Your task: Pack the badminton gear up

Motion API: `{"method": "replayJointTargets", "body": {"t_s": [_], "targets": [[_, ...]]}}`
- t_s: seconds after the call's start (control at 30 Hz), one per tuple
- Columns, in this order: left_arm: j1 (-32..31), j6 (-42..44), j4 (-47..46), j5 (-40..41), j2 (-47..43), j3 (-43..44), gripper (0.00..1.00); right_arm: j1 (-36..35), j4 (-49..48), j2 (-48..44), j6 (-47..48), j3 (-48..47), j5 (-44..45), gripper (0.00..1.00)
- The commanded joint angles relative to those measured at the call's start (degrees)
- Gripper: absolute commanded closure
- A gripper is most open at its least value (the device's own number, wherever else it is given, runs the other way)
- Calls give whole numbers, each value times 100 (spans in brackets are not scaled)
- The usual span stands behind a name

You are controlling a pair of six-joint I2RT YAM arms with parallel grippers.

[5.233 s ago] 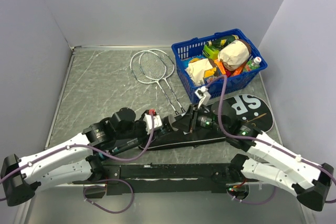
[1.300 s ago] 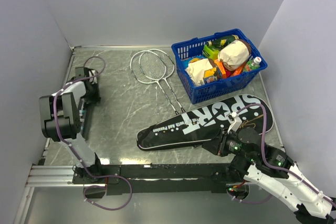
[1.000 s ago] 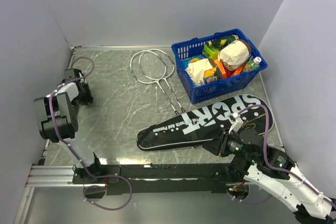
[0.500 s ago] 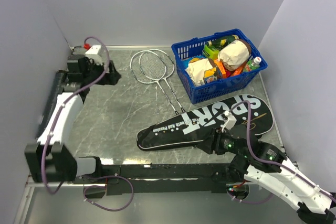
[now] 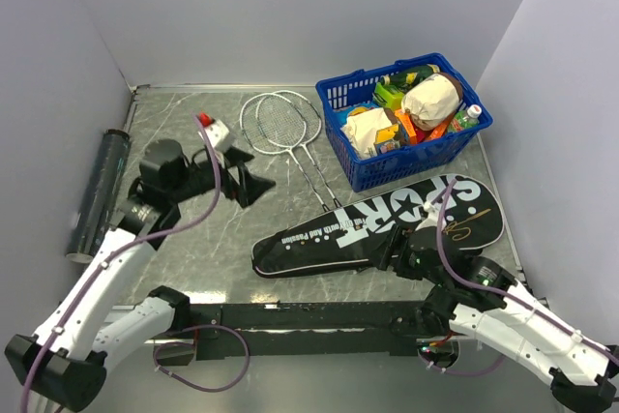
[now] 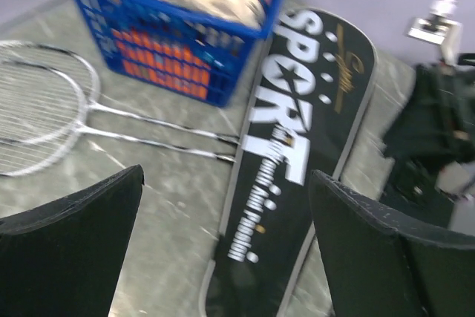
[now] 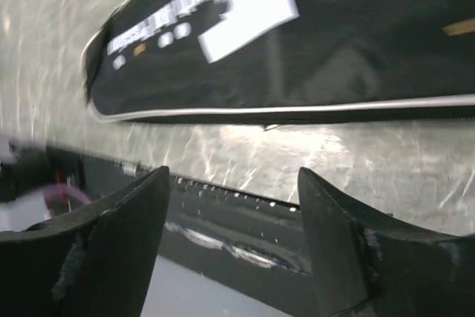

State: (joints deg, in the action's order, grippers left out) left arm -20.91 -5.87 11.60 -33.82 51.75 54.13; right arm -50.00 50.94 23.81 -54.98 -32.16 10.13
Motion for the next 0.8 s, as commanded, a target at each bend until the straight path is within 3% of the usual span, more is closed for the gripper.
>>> {"method": "replayJointTargets", "body": {"t_s": [0.0,0.13,0.27,0.47,0.63,0.77], "targets": [[-570,-204,-53,577,-235,-323,3,-28,302,-148,-1783,491,612,20],[-775,-142,220,1114,-218,-526,3,-36,565,-710,-2717,964,1331,16],[-783,-213,667,817,151,-395,3,-36,821,-1369,-3675,1343,1860,11],[-818,-879,230,975,240,-754,4,-36,303,-1301,-4362,1845,2089,11],[-1108,-987,211,1000,361,-896,4,-28,-13,-1011,-4600,1968,2370,12],[-1205,-784,546,1324,503,-702,4,-36,-251,-634,-3760,1486,2318,14]]}}
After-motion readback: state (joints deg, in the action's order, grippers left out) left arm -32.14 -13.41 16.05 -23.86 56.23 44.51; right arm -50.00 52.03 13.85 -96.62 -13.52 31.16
